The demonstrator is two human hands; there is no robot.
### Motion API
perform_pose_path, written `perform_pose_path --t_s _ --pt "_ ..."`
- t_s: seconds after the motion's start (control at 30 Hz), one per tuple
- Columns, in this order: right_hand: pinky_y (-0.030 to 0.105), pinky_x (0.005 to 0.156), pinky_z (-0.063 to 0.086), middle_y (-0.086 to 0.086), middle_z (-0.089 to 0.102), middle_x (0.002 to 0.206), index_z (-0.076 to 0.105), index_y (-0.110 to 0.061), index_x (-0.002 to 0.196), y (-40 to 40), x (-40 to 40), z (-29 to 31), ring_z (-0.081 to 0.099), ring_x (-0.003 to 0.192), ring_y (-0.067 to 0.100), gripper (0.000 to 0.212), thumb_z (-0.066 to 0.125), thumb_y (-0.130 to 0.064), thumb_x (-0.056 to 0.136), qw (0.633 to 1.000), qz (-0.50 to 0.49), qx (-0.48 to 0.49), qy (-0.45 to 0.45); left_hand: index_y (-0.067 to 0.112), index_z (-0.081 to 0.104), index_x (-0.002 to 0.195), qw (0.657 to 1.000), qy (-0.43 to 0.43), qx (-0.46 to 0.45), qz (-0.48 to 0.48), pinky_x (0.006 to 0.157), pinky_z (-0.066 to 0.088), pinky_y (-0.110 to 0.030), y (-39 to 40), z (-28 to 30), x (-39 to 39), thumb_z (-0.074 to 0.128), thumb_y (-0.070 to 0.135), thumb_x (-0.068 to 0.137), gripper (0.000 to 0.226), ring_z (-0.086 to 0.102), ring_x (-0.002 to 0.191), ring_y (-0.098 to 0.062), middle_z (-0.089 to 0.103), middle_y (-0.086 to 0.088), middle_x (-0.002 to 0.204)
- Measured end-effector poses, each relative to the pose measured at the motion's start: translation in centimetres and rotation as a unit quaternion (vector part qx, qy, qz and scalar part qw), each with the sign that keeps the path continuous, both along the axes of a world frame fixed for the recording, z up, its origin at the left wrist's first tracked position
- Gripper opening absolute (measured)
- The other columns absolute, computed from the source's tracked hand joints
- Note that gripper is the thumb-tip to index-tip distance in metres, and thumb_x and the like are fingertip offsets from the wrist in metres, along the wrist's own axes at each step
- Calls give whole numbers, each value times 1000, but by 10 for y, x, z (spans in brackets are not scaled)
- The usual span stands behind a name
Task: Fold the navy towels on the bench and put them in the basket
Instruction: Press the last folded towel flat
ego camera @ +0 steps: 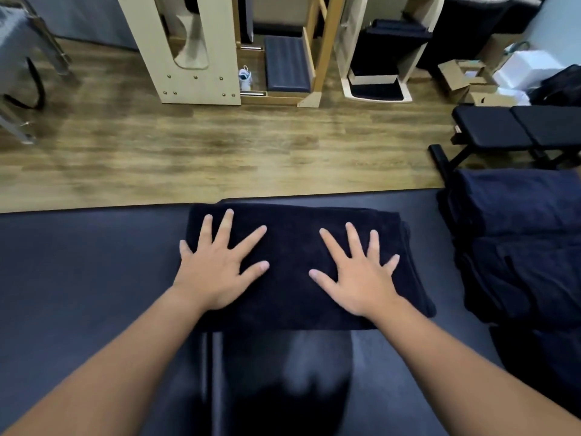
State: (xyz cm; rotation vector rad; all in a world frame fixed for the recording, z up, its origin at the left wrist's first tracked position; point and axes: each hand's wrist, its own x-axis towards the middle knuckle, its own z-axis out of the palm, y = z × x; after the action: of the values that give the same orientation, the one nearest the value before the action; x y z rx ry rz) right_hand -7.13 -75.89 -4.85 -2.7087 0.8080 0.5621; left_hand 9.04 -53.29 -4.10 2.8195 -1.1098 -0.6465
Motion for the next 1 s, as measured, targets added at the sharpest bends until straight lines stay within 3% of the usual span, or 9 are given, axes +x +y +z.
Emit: perform_pose_path --t_s 0.2,0.3,0.37,0.47,0.57,0.67,0.77,0.87,1.0 --pt "84 105 7 -11 -24 165 -12 -65 147 -35 23 -6 -25 150 38 98 33 -100 67 997 -70 35 25 60 -13 151 991 80 -41 104 114 31 -63 -7 -15 26 29 86 85 82 -13 156 -21 -19 3 168" --pt "82 108 8 -10 -26 165 -10 -60 151 -51 23 1 -25 151 35 104 38 -99 68 991 -113 64 40 48 -9 158 986 96 -43 131 120 18 -64 -9 -12 29 24 72 97 72 -13 156 -15 -17 7 169" --pt "80 110 6 -6 -25 166 -9 -54 154 -56 27 7 -21 152 37 99 38 -93 76 987 -134 60 61 36 -4 161 993 36 5 111 121 9 -63 -11 -4 25 19 58 105 65 -10 156 -20 -12 2 170" --pt "79 110 6 5 -16 168 0 -39 160 -38 39 20 -13 152 44 87 38 -75 91 990 -124 4 73 19 16 160 993 -112 34 32 121 17 -60 -15 11 2 29 34 106 57 3 156 -29 10 -9 169" --pt "79 110 11 3 -3 169 16 -42 156 10 34 29 -6 153 42 76 40 -73 91 1000 -27 0 -13 35 15 158 995 -93 25 42 115 22 -66 -9 17 -38 33 58 100 66 2 154 -41 6 -10 169" --pt "80 108 8 -7 -11 168 2 -57 152 39 10 22 -16 152 39 86 40 -85 81 998 26 53 -11 52 -14 154 995 -46 54 69 109 26 -70 6 6 -50 26 83 87 84 -8 151 -49 -24 -7 166" --pt "78 110 6 -10 -18 167 -7 -60 151 21 -3 15 -19 151 41 93 39 -91 76 999 -45 29 7 54 -17 152 991 24 22 131 108 37 -65 9 5 -33 39 83 84 93 -10 152 -46 -28 -8 165" --pt "75 113 8 1 -18 168 -4 -58 152 -8 -11 16 -14 151 46 100 44 -94 72 988 -151 21 27 64 -8 150 976 108 -22 186 115 32 -60 6 7 -20 54 76 84 92 -8 152 -48 -26 -9 165" --pt "67 114 24 13 -18 166 -7 -65 148 -31 -23 14 0 151 45 115 64 -90 62 961 -259 91 19 79 1 139 956 155 -62 240 116 35 -52 7 9 -13 67 79 71 96 24 146 -52 -19 -18 165"
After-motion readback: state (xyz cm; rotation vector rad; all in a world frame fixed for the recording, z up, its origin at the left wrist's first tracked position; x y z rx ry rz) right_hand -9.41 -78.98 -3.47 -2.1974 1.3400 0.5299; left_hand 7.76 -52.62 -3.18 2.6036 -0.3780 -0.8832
